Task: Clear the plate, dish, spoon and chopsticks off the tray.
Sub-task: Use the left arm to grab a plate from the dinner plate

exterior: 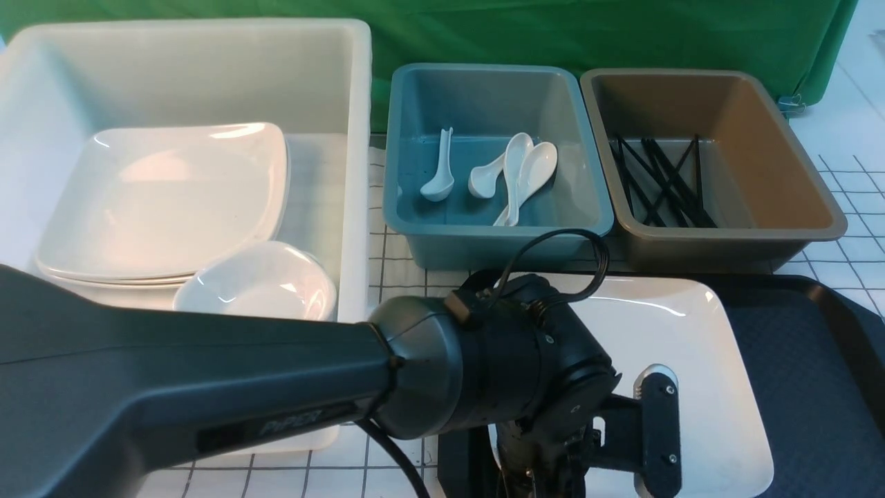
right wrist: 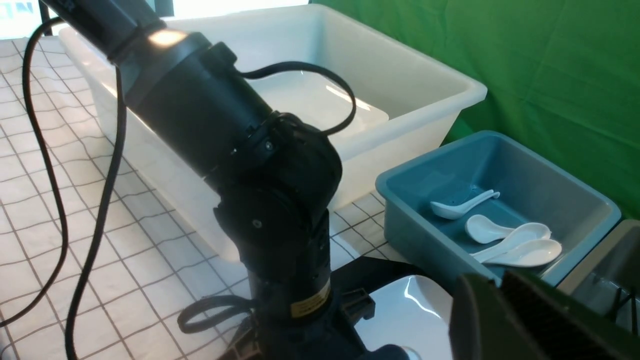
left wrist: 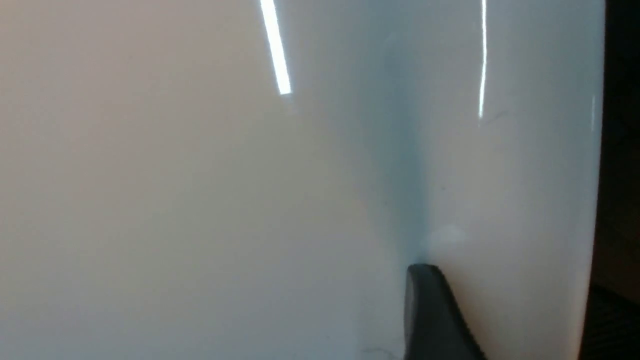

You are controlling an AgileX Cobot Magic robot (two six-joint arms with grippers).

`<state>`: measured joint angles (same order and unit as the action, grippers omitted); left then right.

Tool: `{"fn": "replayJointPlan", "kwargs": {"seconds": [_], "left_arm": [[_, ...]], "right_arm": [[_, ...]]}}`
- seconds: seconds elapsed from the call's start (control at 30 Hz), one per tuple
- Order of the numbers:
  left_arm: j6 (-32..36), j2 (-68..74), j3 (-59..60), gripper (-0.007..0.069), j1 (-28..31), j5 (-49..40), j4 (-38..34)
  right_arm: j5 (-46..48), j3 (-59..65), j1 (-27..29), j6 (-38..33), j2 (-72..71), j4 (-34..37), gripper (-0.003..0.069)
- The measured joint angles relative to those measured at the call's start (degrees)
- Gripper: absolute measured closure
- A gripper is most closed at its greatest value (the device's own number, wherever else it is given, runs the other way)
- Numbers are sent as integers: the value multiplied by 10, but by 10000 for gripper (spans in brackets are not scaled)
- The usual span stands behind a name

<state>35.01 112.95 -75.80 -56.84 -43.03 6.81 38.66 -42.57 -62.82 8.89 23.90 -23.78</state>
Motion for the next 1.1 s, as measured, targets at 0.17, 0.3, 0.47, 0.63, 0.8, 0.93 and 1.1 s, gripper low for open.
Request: {"fn": "replayJointPlan", "kwargs": {"seconds": [0.17, 0.3, 0.47, 0.63, 0.8, 0.93, 1.1], "left_arm": [[-56, 0, -1, 512, -1, 29, -17], [-73, -1, -1, 519, -3, 31, -28], [-83, -2, -4, 580, -1, 38, -121], [-67, -2, -4, 601, -1, 40, -196], [-48, -1, -4, 610, 0, 40, -249], [-48, -1, -4, 610, 0, 40, -253], [-47, -1, -4, 610, 0, 37, -255]], "right_arm": [[0, 0, 0, 0, 0, 0, 587], [0, 0, 0, 0, 0, 0, 587], [1, 0, 0, 0, 0, 0, 587], [1, 0, 0, 0, 0, 0, 587], [1, 0, 0, 0, 0, 0, 587], [1, 0, 0, 0, 0, 0, 587], [1, 0, 0, 0, 0, 0, 587]]}}
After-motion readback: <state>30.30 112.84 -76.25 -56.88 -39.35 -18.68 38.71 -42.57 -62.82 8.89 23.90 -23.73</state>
